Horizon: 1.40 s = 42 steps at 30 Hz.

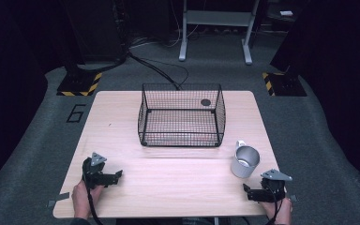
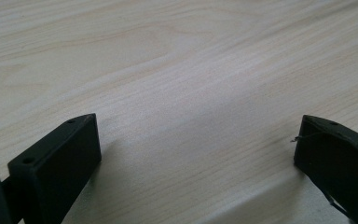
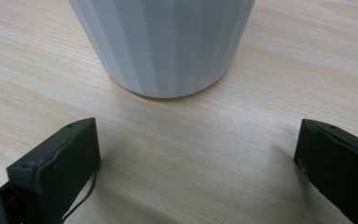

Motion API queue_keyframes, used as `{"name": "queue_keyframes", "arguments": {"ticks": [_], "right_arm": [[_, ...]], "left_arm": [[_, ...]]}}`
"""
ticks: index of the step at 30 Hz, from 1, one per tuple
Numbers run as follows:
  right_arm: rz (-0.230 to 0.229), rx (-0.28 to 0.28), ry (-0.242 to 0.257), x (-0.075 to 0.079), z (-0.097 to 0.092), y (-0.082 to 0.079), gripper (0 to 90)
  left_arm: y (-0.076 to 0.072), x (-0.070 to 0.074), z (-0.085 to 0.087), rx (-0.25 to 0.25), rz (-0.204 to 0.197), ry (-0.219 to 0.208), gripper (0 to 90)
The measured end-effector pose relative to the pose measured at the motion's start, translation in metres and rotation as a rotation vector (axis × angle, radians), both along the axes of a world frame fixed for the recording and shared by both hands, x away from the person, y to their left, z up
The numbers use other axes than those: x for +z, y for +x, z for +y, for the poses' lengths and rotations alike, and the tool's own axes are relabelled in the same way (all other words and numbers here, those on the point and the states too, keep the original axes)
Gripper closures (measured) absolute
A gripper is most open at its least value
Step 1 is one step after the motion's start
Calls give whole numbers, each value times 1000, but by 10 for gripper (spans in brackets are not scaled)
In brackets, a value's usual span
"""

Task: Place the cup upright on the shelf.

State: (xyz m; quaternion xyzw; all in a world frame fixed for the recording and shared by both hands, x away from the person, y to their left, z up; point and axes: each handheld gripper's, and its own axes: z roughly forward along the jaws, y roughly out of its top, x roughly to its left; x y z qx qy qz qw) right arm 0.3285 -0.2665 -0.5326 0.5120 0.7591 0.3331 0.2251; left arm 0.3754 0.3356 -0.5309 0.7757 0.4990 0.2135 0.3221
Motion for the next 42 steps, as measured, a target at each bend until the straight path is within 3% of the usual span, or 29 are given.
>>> {"name": "queue_keyframes", "arguments": {"ticks": [14,18,20,25,27,29,34,36,39,42], "right_arm": [[15,0,-3,1,0,0,0],[13,-12,-5,1,0,1,0],[19,-18,-13,2,0,1,0],[33,-31,-11,3,0,2,0],[29,-40,24,5,1,1,0],[27,-42,23,6,2,0,0],[18,-39,37,15,4,-1,0],[24,-32,39,23,6,-2,0],[24,-34,58,33,7,-2,0],[19,-24,58,39,8,-1,0]], "left_arm": [[1,-1,0,2,-10,-1,2],[1,-1,0,5,-12,1,3],[1,-1,-2,30,-14,-10,3],[2,-1,-1,24,-10,-4,1],[3,-1,-1,16,-11,-13,0],[3,-2,-1,15,-14,-13,0],[3,-1,1,-9,-11,-16,0],[1,-1,2,-56,-5,-6,0],[1,-1,3,-60,-16,-5,1],[-1,0,4,-60,-1,-6,1]]}}
